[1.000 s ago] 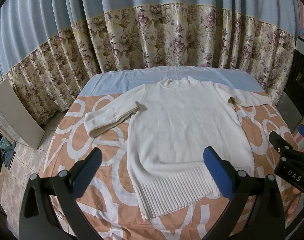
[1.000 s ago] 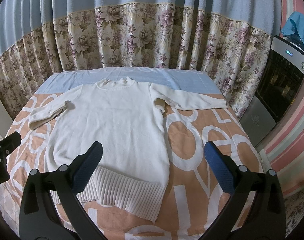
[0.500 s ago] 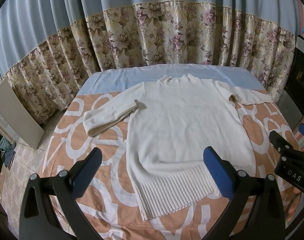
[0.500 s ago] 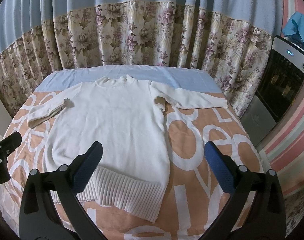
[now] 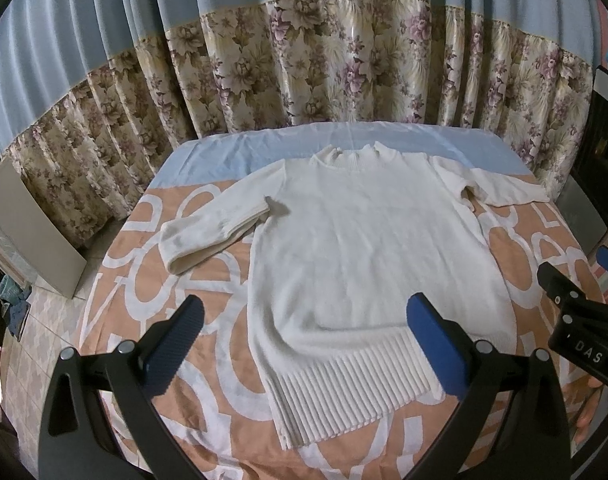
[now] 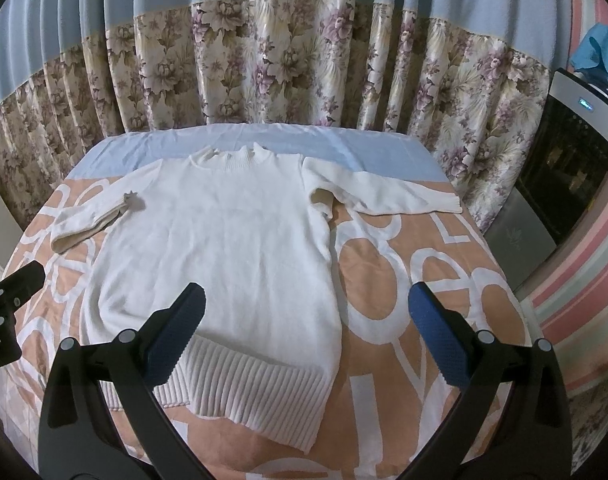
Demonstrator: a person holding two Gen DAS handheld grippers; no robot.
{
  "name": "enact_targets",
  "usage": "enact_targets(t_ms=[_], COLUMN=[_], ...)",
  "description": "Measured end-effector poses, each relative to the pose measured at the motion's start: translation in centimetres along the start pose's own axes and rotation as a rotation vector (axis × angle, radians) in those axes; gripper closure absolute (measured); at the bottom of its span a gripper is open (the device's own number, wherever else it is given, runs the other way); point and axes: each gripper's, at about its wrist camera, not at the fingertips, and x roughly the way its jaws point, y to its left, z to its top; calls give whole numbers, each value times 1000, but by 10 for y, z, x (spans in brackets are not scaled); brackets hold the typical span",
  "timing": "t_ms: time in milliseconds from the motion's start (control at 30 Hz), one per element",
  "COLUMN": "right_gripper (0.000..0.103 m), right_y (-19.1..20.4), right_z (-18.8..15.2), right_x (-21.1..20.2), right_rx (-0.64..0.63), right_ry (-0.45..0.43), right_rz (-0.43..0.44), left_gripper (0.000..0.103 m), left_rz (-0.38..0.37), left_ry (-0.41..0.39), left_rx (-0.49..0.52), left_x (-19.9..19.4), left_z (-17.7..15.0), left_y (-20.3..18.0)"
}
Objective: Fold small clothes
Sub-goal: 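Move the right tool to a sweater sleeve cuff and grasp it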
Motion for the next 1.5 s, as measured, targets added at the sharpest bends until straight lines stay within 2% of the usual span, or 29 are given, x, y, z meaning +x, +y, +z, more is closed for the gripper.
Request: enact_targets(t_ms=[233,467,600,733,967,1067,1267,1367,1400,1500], right_gripper=[3,3,3,3,3,3,3,3,3,15], right_y=[-21,-50,-77,-99,-144,-160,-188,-207,-212,-233], right_z=[12,32,44,56,74,79,91,94,93,94], right_x=[30,63,84,112,155,172,206,222,226,240], right_rx=[-17,-13,60,87,144,162,199,246,262,331], right_ry=[-1,-4,-41,26,71,84,96,102,103,119], right_rz=[7,-4,35,11,-40,-67,-120,-110,-113,-105], left_gripper=[2,2,2,2,2,2,2,2,2,2], left_rz=[2,-45,-39,-50,-55,-72,-54,-62,-68,-68], left_ry=[60,57,51,69,77,89,105,118,120,110], left_rx=[20,45,58,65,73,52,49,56,61,75], left_x=[44,80,104,130,165,180,211,224,228,236], left_z=[18,49,67,83,108,118,139,148,152,157], left_y=[-4,-20,-28,-32,-41,-41,-47,-50,-52,-57])
